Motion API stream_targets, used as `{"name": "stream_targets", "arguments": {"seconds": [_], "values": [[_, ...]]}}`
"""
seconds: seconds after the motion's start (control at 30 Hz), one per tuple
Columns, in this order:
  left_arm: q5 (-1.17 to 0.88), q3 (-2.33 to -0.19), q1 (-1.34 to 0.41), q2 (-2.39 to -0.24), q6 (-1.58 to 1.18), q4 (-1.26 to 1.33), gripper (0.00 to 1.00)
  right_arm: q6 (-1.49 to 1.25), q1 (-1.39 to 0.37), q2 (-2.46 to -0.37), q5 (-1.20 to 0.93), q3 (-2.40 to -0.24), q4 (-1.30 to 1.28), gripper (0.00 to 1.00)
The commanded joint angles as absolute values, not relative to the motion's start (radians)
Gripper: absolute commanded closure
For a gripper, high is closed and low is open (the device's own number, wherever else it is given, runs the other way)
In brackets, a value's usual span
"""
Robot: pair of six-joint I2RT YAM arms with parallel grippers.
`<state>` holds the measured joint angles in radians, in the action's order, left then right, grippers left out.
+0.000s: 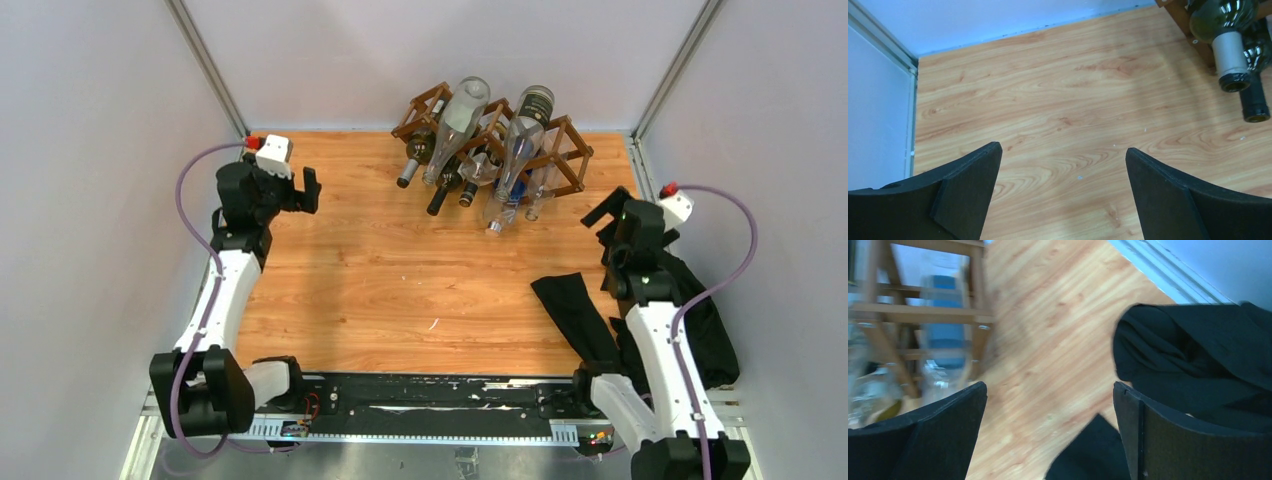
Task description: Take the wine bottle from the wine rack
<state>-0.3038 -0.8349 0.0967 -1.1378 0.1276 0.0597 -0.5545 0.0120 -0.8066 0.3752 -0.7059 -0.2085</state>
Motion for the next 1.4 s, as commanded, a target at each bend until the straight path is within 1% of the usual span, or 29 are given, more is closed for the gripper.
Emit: {"name": "stream_targets", "arguments": {"seconds": [0.0,0.1,0.23,0.37,0.57,0.73,1.0,1.1,1.37], "values": [[-0.348,-1.019,0.104,-1.193,0.125,-0.277,0.00,-0.569,0.007,-0.897,0.219,-0.957,-0.409,0.00],[-0.366,-1.106,0.104,-1.233,0.108,-0.385,0.00,-0.570,-0.072,-0.987,0.221,-1.120,-0.517,0.00],[-0.395,-1.158,0.105,-1.249,0.092,-0.468,0.00,-0.570,-0.259,-1.113,0.299,-1.324,-0.590,0.00],[-0.428,-1.158,0.106,-1.239,0.096,-0.508,0.00,-0.564,-0.480,-1.300,0.371,-1.564,-0.668,0.00],[-0.411,-1.132,0.105,-1.219,0.128,-0.540,0.00,-0.555,-0.667,-1.586,0.416,-1.838,-0.724,0.02],[-0.443,-1.113,0.105,-1.210,0.153,-0.570,0.00,-0.565,-0.719,-1.772,0.416,-2.021,-0.770,0.03],[-0.496,-1.082,0.105,-1.206,0.175,-0.591,0.00,-0.590,-0.717,-1.974,0.448,-2.209,-0.810,0.06],[-0.509,-1.078,0.105,-1.211,0.175,-0.591,0.00,-0.607,-0.709,-2.038,0.452,-2.251,-0.822,0.08],[-0.524,-1.068,0.106,-1.218,0.172,-0.590,0.00,-0.650,-0.673,-2.128,0.467,-2.291,-0.825,0.13]]}}
